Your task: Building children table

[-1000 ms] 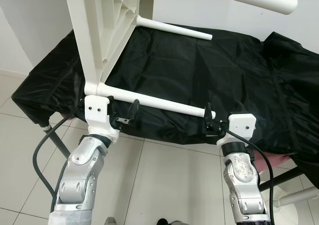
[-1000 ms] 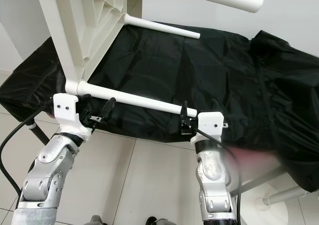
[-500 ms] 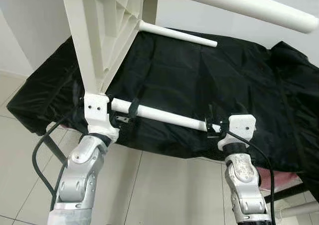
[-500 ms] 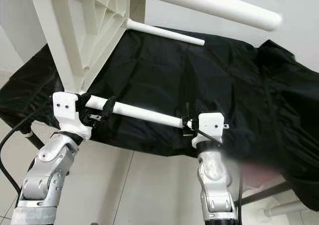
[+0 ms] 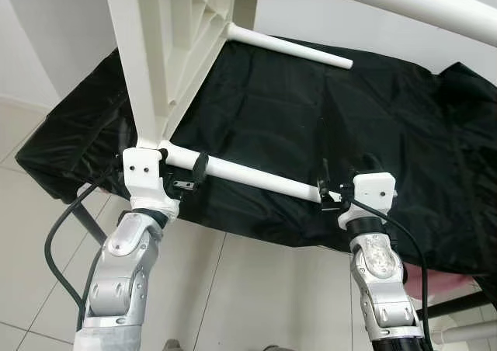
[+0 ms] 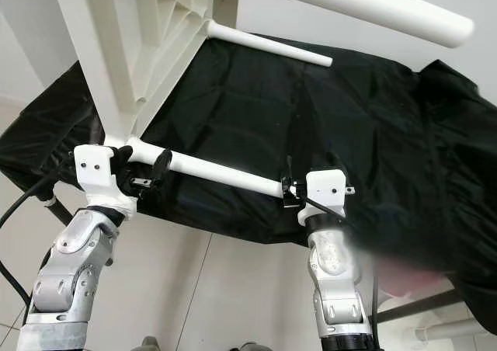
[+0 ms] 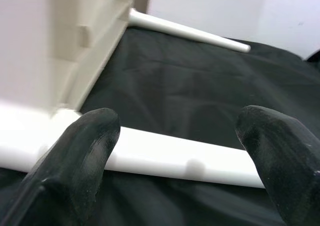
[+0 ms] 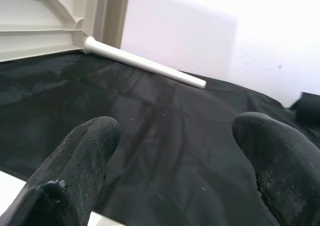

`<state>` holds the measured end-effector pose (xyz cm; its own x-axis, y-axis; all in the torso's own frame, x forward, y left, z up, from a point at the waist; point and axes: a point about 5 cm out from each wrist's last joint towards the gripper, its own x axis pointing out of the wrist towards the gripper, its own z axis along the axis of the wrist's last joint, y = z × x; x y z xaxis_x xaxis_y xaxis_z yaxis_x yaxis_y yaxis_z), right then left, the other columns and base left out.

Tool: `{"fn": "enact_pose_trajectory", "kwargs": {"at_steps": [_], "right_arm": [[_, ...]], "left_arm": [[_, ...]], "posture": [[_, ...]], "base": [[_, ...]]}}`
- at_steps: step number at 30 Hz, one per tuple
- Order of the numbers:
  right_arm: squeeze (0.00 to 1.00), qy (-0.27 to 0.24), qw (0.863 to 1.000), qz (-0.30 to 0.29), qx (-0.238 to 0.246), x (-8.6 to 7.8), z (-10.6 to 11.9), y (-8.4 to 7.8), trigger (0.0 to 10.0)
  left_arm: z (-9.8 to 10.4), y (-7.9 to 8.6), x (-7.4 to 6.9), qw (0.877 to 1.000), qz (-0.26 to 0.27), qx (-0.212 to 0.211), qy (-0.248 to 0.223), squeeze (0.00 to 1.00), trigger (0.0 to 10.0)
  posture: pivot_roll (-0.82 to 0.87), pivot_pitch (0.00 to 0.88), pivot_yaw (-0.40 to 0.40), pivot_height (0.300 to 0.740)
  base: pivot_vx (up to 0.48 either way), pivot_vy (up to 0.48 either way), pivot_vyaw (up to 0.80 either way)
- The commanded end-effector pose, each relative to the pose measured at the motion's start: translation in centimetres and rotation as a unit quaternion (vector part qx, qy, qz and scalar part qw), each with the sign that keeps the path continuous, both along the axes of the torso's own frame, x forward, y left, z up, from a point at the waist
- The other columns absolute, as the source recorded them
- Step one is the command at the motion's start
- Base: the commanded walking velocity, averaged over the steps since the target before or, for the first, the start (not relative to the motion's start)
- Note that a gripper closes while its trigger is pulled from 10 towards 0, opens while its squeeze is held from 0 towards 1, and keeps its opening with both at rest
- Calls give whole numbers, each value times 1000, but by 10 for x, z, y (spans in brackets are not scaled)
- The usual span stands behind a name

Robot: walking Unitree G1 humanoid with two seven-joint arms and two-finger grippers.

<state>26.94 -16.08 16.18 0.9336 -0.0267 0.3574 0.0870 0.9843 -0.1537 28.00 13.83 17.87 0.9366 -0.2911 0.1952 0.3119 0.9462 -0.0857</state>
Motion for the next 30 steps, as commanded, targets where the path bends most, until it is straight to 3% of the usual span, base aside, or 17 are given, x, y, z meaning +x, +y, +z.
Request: {"fn": "enact_pose_trajectory", "kwargs": {"at_steps": [1,7,26,30], "right_arm": [[0,7,1000,-4,0,-1,-4,-3,10000],[0,7,1000,-4,0,-2,-5,-3,10000],[0,12,1000,-8,2,-3,-8,-3,10000],[0,15,1000,-8,2,-3,-10,-3,10000]], "left_arm": [[-3,-2,-2,1000,-6,-5,7,0,10000],[-4,-2,-2,1000,-7,-6,10,0,10000],[-5,-3,-2,1000,-9,-4,13,0,10000],[-6,-5,-4,1000,-14,16,6,0,10000]], "posture": [[97,127,-84,740],[98,127,-85,740],[98,126,-81,740],[100,129,-82,740]], "base": [[0,0,0],[0,0,0],[0,337,0],[0,0,0]]}}
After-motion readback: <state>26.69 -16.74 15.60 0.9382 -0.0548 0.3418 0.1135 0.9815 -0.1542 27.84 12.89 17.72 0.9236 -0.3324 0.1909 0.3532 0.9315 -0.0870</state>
